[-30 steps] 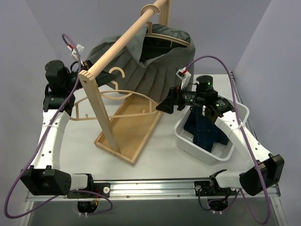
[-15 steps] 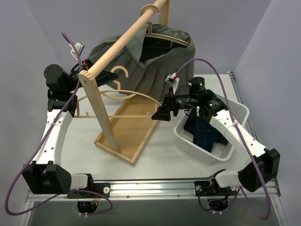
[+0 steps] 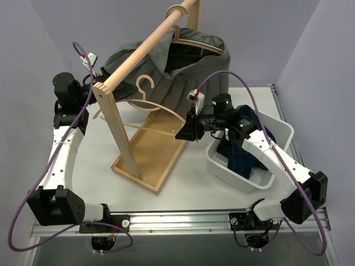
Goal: Remove the skirt from the hanger
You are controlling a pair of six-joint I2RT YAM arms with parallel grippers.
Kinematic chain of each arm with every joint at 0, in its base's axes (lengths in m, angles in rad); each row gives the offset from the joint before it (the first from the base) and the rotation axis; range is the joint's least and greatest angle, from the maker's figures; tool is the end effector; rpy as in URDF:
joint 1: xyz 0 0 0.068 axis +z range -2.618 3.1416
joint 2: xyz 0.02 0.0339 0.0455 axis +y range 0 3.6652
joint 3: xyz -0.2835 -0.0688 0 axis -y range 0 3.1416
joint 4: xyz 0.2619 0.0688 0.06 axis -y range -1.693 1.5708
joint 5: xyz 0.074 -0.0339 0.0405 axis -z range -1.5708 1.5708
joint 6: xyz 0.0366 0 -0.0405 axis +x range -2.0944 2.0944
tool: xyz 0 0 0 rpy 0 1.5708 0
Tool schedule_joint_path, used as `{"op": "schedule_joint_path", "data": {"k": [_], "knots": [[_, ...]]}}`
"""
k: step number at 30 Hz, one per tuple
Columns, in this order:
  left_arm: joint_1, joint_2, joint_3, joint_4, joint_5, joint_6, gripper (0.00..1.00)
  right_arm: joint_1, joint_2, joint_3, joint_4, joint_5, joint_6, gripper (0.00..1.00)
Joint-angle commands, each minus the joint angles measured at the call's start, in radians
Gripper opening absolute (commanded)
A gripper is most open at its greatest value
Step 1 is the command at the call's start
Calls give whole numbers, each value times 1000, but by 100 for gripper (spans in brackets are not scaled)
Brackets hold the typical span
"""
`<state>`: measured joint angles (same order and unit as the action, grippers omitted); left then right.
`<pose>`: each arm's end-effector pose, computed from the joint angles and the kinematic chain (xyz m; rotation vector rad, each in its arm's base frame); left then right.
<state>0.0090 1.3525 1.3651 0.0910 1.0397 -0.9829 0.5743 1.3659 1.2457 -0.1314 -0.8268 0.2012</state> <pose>0.3120 -0.0288 0.4631 0.1206 1.7258 -1.4969 0.2584 0.1993 0.3946 -0.9517 1.6838 1.2806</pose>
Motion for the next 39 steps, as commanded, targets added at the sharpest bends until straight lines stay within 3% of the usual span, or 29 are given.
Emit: {"op": "schedule_joint_path", "data": {"k": [1, 2, 3, 9, 13, 23, 39], "knots": [[52, -52, 133, -431, -194, 287, 94, 24, -82, 61, -31, 204, -32, 0], [54, -64, 155, -507, -348, 332, 94, 24, -86, 63, -46, 242, -39, 0], [52, -96, 170, -595, -416, 366, 94, 24, -93, 70, -57, 256, -57, 0], [54, -237, 193, -721, -847, 481, 94, 56, -90, 151, -94, 275, -117, 0], [51, -303, 173, -757, -966, 559, 94, 91, -51, 263, -125, 268, -137, 0], [2, -371, 212, -821, -1176, 638, 94, 186, 36, 494, -201, 299, -171, 0], [-38, -359, 261, -835, -1228, 674, 94, 219, 113, 663, -247, 301, -181, 0]]}}
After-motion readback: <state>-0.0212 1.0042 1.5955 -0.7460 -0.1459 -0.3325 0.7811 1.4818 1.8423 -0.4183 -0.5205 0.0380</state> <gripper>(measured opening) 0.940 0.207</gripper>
